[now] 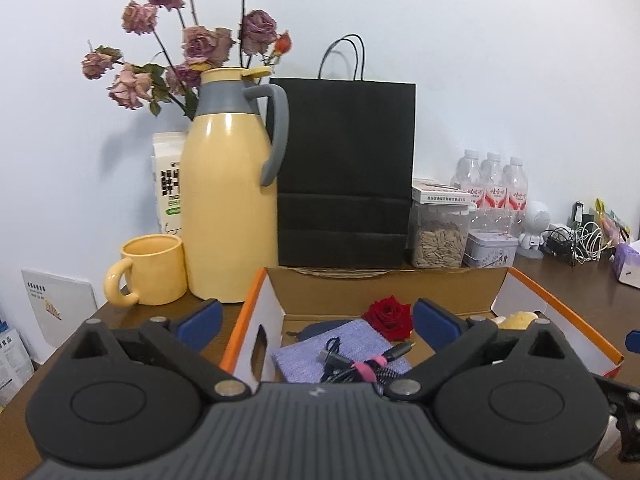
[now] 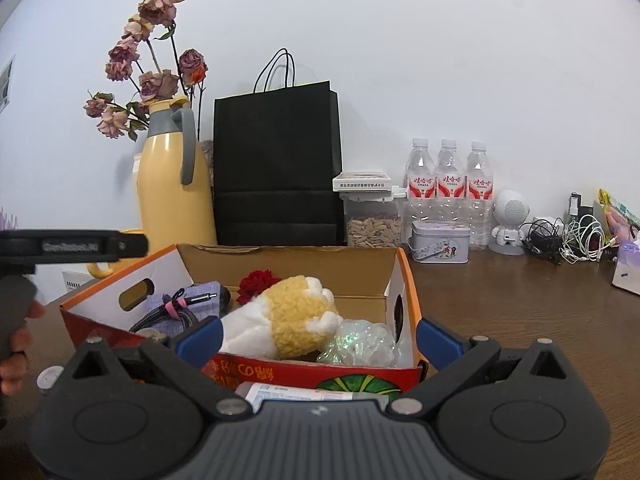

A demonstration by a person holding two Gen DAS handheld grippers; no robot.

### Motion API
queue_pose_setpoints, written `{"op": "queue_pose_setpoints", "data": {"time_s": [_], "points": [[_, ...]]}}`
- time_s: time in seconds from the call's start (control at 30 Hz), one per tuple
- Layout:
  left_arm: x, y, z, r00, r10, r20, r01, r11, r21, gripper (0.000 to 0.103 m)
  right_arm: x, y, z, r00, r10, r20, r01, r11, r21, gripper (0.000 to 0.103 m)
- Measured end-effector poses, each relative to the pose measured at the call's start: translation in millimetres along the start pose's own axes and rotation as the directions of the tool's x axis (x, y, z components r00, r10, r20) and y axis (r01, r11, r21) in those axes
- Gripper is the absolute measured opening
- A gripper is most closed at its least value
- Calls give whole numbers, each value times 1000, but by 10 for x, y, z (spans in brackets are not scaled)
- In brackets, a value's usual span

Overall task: Organize objects
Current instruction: 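Grasp the clear plastic container with the right tool while the left tool moves to another cap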

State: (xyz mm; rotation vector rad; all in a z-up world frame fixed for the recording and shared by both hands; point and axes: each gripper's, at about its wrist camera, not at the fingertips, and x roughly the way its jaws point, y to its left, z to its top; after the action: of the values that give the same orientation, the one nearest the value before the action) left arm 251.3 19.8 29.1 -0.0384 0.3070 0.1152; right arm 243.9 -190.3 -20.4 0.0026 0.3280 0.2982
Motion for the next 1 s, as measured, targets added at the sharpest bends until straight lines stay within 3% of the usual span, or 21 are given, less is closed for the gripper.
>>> {"op": "queue_pose_setpoints", "data": {"time_s": [0.4,0.67,1.0], "points": [[-591,313,-402,996,-14,-87,15,1000,7,103,-178,104,-134,999,0,-50,-3,998,-64,103],[-721,559,-670,982,2,-188,0,1000,13,103,-307,164,-333,991,-25,-131,12,995,-96,103],[-729,616,-798,975,-14,-222,12,1000,-14,103,-297,184,-425,980,-50,-193,32,995,-98,103]]}}
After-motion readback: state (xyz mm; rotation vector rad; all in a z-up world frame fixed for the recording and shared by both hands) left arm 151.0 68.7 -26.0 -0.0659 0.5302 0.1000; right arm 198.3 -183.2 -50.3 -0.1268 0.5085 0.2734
